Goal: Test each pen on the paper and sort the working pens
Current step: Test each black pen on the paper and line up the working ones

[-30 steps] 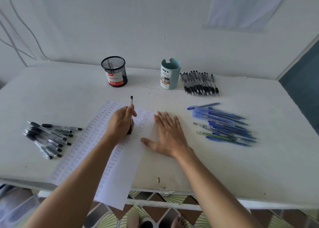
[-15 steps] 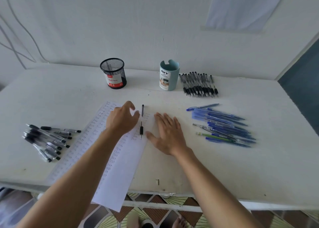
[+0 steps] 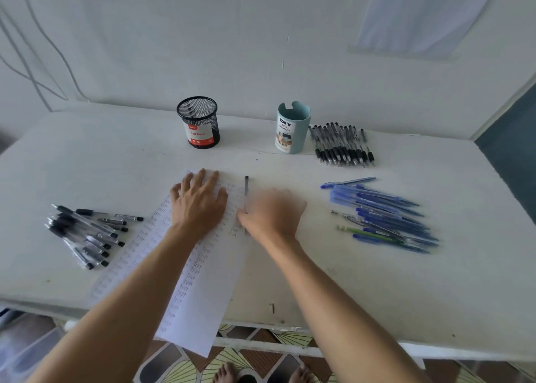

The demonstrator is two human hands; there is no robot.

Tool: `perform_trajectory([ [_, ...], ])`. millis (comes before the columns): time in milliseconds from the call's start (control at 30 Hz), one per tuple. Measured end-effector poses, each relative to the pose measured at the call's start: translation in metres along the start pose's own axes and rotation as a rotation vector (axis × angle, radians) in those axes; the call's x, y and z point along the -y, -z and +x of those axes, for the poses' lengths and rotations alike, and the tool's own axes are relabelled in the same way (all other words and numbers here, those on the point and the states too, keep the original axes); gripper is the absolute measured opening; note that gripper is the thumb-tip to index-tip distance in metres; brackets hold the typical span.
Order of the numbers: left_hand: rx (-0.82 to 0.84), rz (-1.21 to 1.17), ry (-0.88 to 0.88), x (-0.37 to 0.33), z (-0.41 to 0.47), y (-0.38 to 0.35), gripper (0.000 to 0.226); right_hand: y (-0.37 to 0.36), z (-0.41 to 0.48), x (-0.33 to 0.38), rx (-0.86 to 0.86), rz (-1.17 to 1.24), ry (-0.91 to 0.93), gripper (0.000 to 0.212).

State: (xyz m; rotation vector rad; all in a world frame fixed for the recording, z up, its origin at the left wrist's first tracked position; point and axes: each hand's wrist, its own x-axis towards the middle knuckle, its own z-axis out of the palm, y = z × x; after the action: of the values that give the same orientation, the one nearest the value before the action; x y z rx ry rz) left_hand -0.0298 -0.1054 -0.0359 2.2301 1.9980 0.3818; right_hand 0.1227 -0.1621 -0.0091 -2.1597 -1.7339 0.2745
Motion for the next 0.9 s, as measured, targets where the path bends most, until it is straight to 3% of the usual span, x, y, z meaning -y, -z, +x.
perform_trajectory([
  [233,0.012,-0.014,0.01,0.002,-0.001,-0.001,0.058,0.009,0.001,-0.031,-0.078,0.134,-0.067,0.017],
  [500,0.0,-0.015,0.012,0.004,-0.001,-0.004,0.049,0.043,0.025,-0.096,-0.539,0.398,-0.173,0.018],
  [667,-0.005,-0.012,0.019,0.005,0.0,-0.005,0.048,0.064,0.07,-0.125,-0.576,0.271,-0.37,0.015],
  [900,-0.017,-0.029,0.037,0.002,0.0,-0.004,0.047,0.062,0.119,-0.148,-0.519,0.043,-0.417,0.019],
])
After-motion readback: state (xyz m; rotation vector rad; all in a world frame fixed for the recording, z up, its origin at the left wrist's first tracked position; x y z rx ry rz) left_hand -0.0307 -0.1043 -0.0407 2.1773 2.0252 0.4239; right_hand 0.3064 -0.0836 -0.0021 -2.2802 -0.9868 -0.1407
